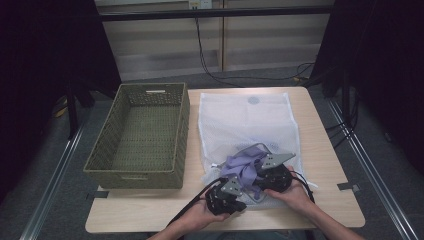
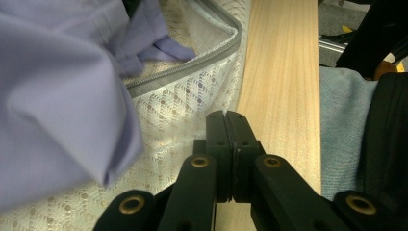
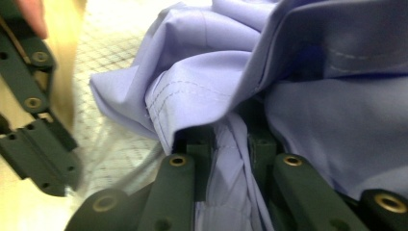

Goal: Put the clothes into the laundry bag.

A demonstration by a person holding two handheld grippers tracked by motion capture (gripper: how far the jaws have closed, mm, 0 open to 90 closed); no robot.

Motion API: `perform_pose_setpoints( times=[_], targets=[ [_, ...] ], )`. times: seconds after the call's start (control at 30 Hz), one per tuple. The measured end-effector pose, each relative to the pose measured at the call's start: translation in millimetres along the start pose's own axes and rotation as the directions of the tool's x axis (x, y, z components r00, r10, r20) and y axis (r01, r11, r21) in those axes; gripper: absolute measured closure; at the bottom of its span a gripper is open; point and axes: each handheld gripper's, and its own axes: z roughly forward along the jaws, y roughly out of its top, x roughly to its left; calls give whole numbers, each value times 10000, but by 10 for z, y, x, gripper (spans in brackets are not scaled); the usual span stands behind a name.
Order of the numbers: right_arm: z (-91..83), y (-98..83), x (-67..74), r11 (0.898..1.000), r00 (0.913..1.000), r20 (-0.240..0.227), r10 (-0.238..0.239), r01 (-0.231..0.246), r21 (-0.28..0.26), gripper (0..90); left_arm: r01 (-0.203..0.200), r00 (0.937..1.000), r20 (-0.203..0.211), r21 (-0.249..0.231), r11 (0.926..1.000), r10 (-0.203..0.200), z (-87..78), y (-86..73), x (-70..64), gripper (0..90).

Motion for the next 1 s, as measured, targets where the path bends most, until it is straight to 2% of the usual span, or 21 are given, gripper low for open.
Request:
perform_pose_setpoints(
  times=[0.17,0.2,0.23,0.27,0.3,0.33,0.4,0.6,0.63,0.73,0.9,0.93,0.97,1.0],
  targets=[
    [-31,-10,-73,9999,9996,225,157,-157,-8,791,-21,10000,-46,-94,10000,21,9,-3,4,896],
    [-34,-12,-94,9999,9995,263,162,-161,-26,792,-111,9994,-313,251,9996,119,-12,10,-1,897],
    [-36,-12,-102,9998,9992,332,210,-209,-22,792,-38,10000,-70,-2,10000,38,3,1,7,897],
    [-36,-14,-119,9998,9992,365,186,-184,-57,792,7,10000,-16,-166,9999,-7,14,-5,7,897],
    [-38,-14,-133,9997,9992,314,239,-237,-58,792,6,10000,-15,-169,9999,-6,14,-5,7,897],
    [-39,-14,-142,9997,9989,396,246,-244,-55,792,-109,9995,-281,277,9996,116,-13,13,2,898],
    [-41,-11,-165,9996,9987,427,270,-267,-61,792,-85,9998,-185,178,9998,88,-6,9,6,898],
    [-59,-12,-272,9988,9967,660,479,-472,-124,791,-137,9997,-203,270,9995,143,-12,12,11,898],
    [-60,-14,-285,9986,9963,691,520,-510,-162,790,-32,10000,47,-140,9999,32,15,-3,16,898],
    [-61,-21,-308,9974,9954,661,690,-675,-243,789,-7,9999,109,-74,10000,8,9,-1,22,898],
    [-57,-13,-339,9972,9945,759,716,-698,-258,789,-11,10000,77,-20,10000,11,7,3,20,898],
    [-53,-10,-356,9968,9939,797,760,-739,-296,788,-128,9998,-158,143,9998,130,1,11,9,898],
    [-54,-6,-371,9969,9939,799,760,-742,-256,788,-42,10000,-1,-123,9999,42,18,3,2,898],
    [-53,-5,-378,9967,9933,845,790,-770,-266,788,-212,9997,-133,81,9997,213,8,14,-5,897]
  ],
)
